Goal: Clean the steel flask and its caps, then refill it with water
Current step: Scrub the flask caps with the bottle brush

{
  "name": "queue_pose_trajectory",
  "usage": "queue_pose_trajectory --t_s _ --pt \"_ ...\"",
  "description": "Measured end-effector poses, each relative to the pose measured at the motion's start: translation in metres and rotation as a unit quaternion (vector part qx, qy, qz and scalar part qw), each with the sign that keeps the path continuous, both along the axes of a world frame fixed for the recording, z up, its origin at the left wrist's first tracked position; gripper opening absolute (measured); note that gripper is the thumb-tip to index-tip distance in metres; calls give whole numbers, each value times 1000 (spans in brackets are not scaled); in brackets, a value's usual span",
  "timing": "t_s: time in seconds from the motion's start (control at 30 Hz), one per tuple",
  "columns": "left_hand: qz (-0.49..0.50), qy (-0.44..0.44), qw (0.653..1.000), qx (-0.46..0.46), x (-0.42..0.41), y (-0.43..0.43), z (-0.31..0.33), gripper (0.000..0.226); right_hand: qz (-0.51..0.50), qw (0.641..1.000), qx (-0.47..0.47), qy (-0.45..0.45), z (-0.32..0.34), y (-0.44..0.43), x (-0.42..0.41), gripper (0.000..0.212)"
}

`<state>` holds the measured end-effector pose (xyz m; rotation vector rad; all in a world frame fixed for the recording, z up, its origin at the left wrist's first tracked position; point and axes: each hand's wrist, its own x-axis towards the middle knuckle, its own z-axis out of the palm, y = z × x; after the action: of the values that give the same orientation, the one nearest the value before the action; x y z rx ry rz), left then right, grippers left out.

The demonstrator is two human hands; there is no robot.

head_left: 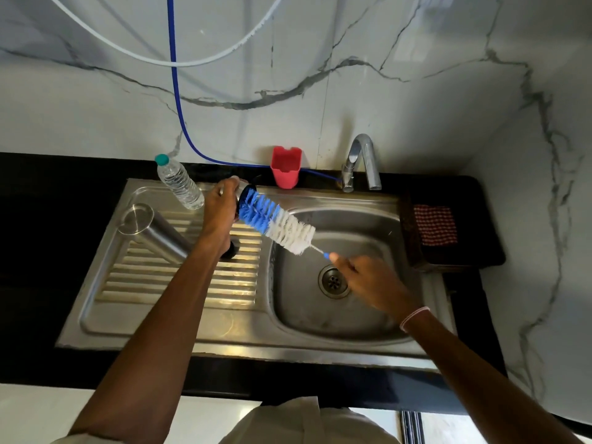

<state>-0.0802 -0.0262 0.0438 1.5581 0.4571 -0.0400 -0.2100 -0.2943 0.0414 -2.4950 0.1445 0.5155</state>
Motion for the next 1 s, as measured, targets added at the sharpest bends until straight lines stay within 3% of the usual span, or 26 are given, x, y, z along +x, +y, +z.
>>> queue_pose_trajectory --t_s 0.07,0.13,0.2,0.23,0.27,0.3,0.33,0.37,0.4,0.47,0.53,0.57,0.6,0.63,0.7,0.73,0.83,0.93,1.0 --pt "11 -1 1000 1 3 1 3 25 75 950 -235 -188 -6 -1 -8 47" --pt "18 0 1000 -2 5 2 5 27 103 918 -279 -261 -8 -1 -9 42" --pt "10 0 1000 -1 6 1 4 26 119 967 -128 -183 -4 1 -7 46" --pt "0 0 1000 -2 6 1 4 26 101 993 32 -52 1 -1 -3 50" --pt "-10 -2 1000 -2 6 2 4 25 58 977 185 85 6 -4 3 53" --pt "-18 -1 1000 0 6 4 3 24 15 948 270 165 11 -9 11 55" --pt "-22 0 1000 6 6 6 3 24 3 945 280 167 16 -14 16 59" --pt "-23 4 1000 11 7 9 3 24 14 969 224 105 17 -16 20 65" --pt "-24 9 1000 17 7 11 2 23 47 994 101 -2 14 -18 21 68" --pt "-18 17 1000 18 7 11 -1 23 72 970 -158 -172 4 -22 18 58" --pt "-4 22 1000 3 6 9 -4 23 70 949 -218 -218 -1 -14 14 55" --pt "5 22 1000 -4 4 6 -3 23 64 969 -156 -179 1 -10 14 58" --pt "14 19 1000 -3 4 5 -3 23 36 994 -31 -98 2 -8 15 61" --pt "17 17 1000 4 3 6 -4 23 -9 990 135 28 4 -8 17 61" --pt "4 18 1000 22 1 7 -7 22 -73 900 341 261 15 -16 22 55" --pt "-4 16 1000 24 0 9 -10 23 -77 870 376 309 16 -21 23 51" --pt "-6 21 999 26 -3 11 -13 20 -59 874 373 305 12 -30 22 41" --pt "-7 14 999 33 -5 10 -16 20 -43 935 280 213 7 -28 22 39" --pt "-15 8 999 38 -6 12 -18 18 -13 974 204 94 6 -32 23 44"
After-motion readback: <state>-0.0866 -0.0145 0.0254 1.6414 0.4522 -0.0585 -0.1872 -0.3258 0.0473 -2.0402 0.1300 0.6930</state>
